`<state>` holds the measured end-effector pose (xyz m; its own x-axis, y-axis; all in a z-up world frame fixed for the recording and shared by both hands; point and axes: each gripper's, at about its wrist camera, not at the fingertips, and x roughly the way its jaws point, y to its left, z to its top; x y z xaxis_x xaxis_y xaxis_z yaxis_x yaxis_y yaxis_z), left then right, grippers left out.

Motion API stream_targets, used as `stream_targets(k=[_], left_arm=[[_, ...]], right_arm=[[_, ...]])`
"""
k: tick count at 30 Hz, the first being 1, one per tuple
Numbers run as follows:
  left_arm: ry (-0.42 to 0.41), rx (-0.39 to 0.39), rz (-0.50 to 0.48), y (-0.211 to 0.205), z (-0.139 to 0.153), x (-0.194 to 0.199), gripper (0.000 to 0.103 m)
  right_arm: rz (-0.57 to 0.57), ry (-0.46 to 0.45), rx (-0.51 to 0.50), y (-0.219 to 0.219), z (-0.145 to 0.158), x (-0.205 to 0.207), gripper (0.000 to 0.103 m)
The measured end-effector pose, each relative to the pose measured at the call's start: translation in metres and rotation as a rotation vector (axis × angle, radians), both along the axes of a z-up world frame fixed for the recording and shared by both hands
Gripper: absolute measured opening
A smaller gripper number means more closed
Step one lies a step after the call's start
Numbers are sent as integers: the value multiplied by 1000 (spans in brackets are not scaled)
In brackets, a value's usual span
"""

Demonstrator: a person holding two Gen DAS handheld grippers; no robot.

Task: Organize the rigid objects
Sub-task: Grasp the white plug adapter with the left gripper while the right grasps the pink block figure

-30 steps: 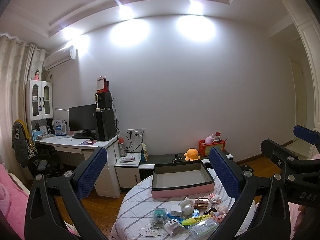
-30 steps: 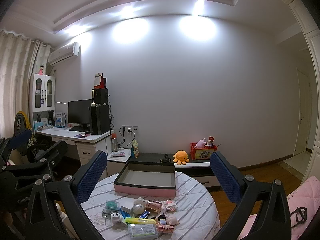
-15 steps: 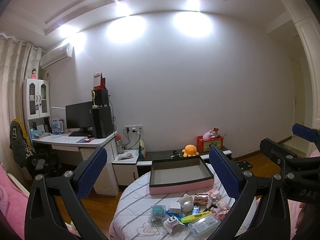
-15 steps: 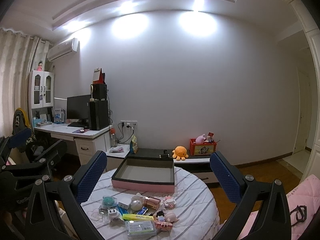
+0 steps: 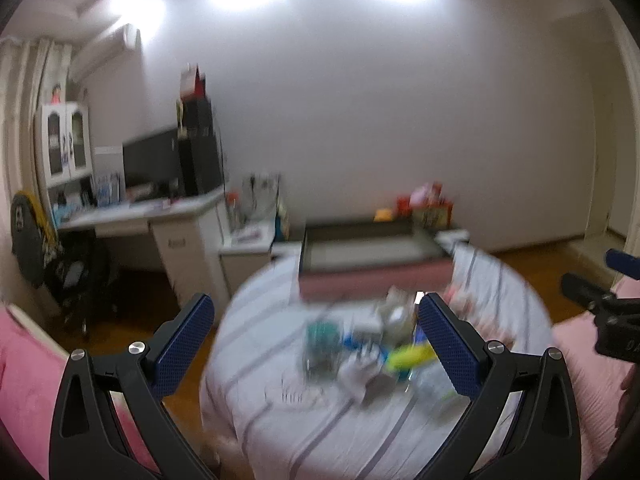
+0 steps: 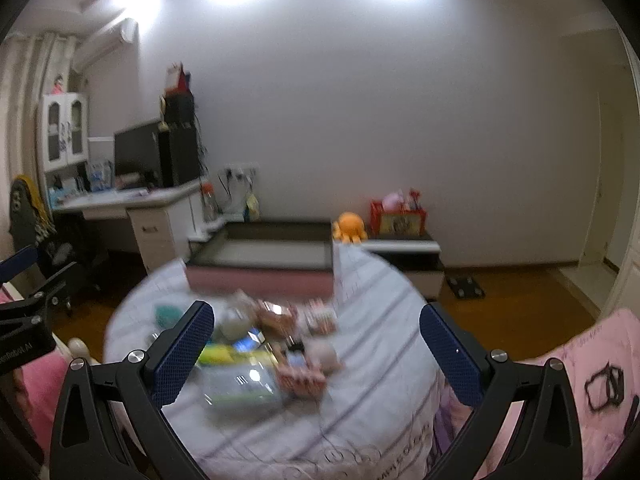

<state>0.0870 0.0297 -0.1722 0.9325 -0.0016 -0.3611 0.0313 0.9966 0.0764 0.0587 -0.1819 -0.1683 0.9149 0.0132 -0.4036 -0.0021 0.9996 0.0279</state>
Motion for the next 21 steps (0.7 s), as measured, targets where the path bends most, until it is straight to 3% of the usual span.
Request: stream_targets(k=[6,10,18,21], left_arm=[[174,12,-6,-11,-63,41,103],[267,27,14,-18,-100,70,103],[385,-11,5,-23,-128,108,103],[404,-59,-10,-18,-133,116,103]], right_arm=[[-12,162,-1,-16,-65,22,103],[-14,205,-1,-23,-89,27,103],[17,288,9,-28,-120,52,103],[36,294,9,-27,-120,60,103]])
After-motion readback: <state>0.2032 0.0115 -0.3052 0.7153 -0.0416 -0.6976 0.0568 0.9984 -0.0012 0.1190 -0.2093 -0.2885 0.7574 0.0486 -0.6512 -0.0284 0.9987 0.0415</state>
